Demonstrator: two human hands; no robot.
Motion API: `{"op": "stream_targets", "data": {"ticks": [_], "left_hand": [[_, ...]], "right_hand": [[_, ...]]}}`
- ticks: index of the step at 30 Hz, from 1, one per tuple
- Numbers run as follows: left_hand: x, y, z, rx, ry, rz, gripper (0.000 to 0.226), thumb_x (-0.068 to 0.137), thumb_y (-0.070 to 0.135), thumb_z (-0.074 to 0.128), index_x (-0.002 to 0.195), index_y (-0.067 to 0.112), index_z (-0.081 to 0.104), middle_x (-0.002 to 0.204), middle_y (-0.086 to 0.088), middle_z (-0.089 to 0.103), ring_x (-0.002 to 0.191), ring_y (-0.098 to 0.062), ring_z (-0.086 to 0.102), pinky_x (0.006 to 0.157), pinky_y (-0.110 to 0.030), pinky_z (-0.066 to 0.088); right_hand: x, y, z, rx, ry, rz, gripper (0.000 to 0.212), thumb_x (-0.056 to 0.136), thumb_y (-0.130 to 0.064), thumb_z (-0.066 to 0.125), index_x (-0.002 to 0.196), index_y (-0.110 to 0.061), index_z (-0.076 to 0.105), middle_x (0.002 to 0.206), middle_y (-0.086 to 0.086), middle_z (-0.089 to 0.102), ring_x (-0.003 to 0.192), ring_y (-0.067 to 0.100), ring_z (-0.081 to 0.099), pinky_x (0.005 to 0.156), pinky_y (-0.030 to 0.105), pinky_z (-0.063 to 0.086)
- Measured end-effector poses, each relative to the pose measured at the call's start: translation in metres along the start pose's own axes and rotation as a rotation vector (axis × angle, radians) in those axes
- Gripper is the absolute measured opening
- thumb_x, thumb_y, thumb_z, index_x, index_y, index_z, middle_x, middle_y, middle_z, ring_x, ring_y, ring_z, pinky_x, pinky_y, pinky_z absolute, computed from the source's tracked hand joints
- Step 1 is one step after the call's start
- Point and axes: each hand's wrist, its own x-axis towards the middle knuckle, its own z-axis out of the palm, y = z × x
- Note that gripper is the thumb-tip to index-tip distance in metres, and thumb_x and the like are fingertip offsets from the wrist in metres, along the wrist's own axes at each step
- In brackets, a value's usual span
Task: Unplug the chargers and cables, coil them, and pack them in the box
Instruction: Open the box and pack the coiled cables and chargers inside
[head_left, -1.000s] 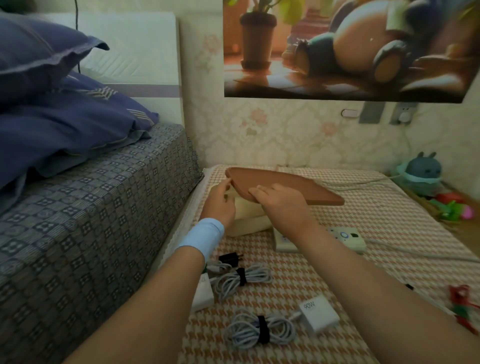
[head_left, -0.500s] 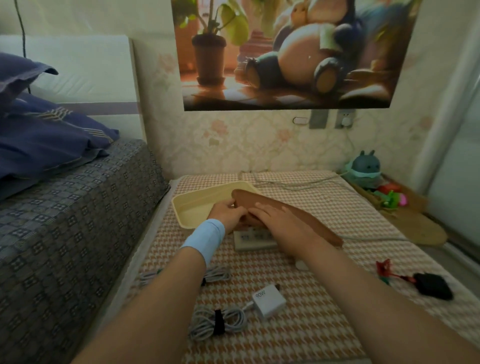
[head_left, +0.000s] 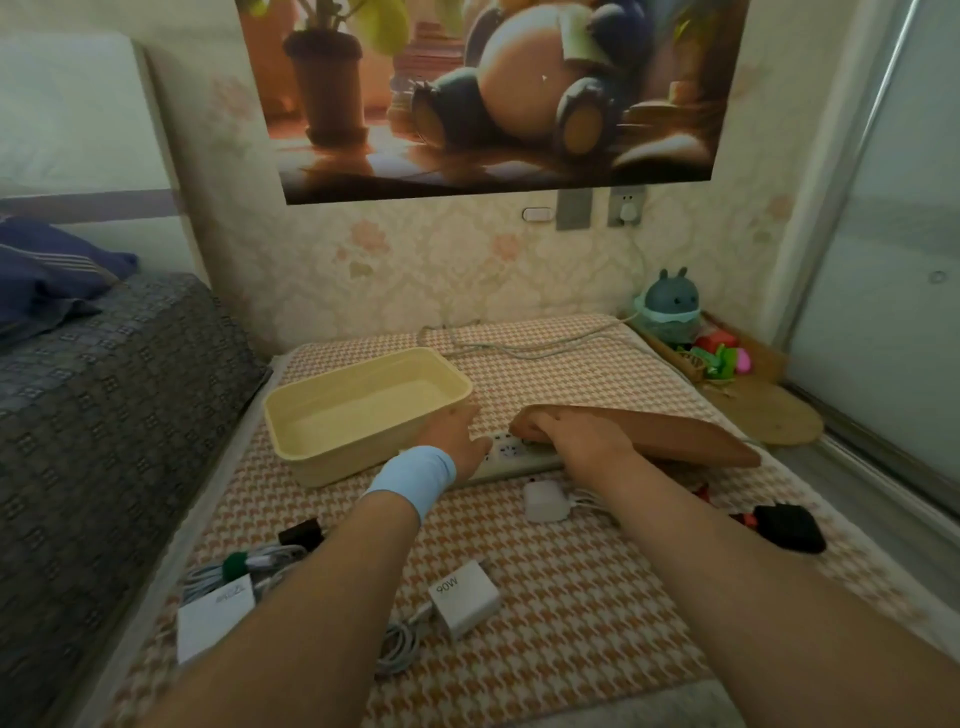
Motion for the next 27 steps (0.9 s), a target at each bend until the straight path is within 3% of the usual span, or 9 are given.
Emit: {"op": "stream_targets", "data": {"ticks": [3,7,9,11,16,19,22,27], "left_hand": [[0.008,-0.010,0.003,0.109,0.007,-0.043,0.066,0.100,0.043,0.045,0.155,0.023,0.016,0.162,-0.009,0.015,0.146,-0.035,0.017,0.118,-0.046,0.023],[0.014,-0.037,0.000,0.251,0.053,-0.137,0.070,0.098,0.046,0.047,0.155,0.027,0.012,0.163,-0.007,0.006,0.149,-0.033,0.007,0.120,-0.049,0.013],[0.017,-0.054,-0.001,0.301,0.058,-0.178,0.071,0.097,0.046,0.046,0.155,0.028,0.009,0.163,-0.007,0.006,0.149,-0.031,0.005,0.120,-0.050,0.008],[0.020,-0.068,-0.001,0.284,0.050,-0.225,0.068,0.098,0.046,0.043,0.155,0.030,0.010,0.163,-0.007,0.009,0.149,-0.032,0.008,0.120,-0.051,0.006],[0.023,-0.081,0.000,0.060,0.147,-0.215,0.045,0.093,0.036,0.043,0.138,0.038,0.045,0.139,-0.002,0.052,0.131,-0.032,0.039,0.110,-0.048,0.025],[0.026,-0.083,-0.001,-0.032,0.192,-0.172,0.041,0.093,0.031,0.044,0.131,0.039,0.055,0.137,0.003,0.054,0.131,-0.029,0.040,0.111,-0.046,0.022],[0.031,-0.087,0.003,-0.095,0.245,-0.086,0.039,0.092,0.027,0.047,0.125,0.042,0.060,0.137,0.006,0.054,0.132,-0.026,0.040,0.112,-0.041,0.018],[0.037,-0.092,0.007,0.007,0.340,-0.082,0.044,0.093,0.034,0.051,0.135,0.045,0.047,0.147,0.006,0.041,0.136,-0.024,0.030,0.115,-0.041,0.015]], "right_hand": [[0.005,0.004,0.004,0.000,-0.082,0.037,0.072,0.097,-0.022,0.062,0.157,-0.028,0.023,0.152,0.011,0.043,0.132,0.032,0.048,0.106,0.047,0.044],[0.017,-0.002,0.002,0.172,-0.164,0.061,0.078,0.096,-0.054,0.054,0.160,-0.028,0.019,0.163,0.006,0.030,0.146,0.034,0.032,0.120,0.063,0.013],[0.031,-0.012,-0.003,0.249,-0.101,0.042,0.075,0.092,-0.050,0.056,0.158,-0.030,0.026,0.162,0.005,0.031,0.146,0.032,0.031,0.119,0.064,0.009],[0.045,-0.026,-0.006,0.264,-0.037,0.006,0.078,0.093,-0.043,0.054,0.160,-0.031,0.018,0.167,0.005,0.020,0.151,0.031,0.023,0.121,0.059,0.014],[0.067,-0.071,-0.003,0.295,0.053,-0.174,0.069,0.103,-0.025,0.049,0.161,-0.030,0.012,0.170,0.003,0.004,0.155,0.026,0.010,0.123,0.052,0.017],[0.077,-0.091,0.004,0.156,0.046,-0.208,0.064,0.104,-0.015,0.045,0.160,-0.033,0.018,0.165,0.006,0.024,0.151,0.027,0.022,0.122,0.056,0.014],[0.082,-0.092,0.007,-0.031,0.138,-0.189,0.054,0.102,-0.012,0.046,0.150,-0.035,0.037,0.134,0.006,0.052,0.129,0.029,0.045,0.117,0.057,0.016],[0.081,-0.071,0.009,-0.124,0.216,-0.076,0.047,0.099,-0.014,0.051,0.140,-0.036,0.050,0.121,0.002,0.061,0.119,0.026,0.053,0.116,0.055,0.020]]}}
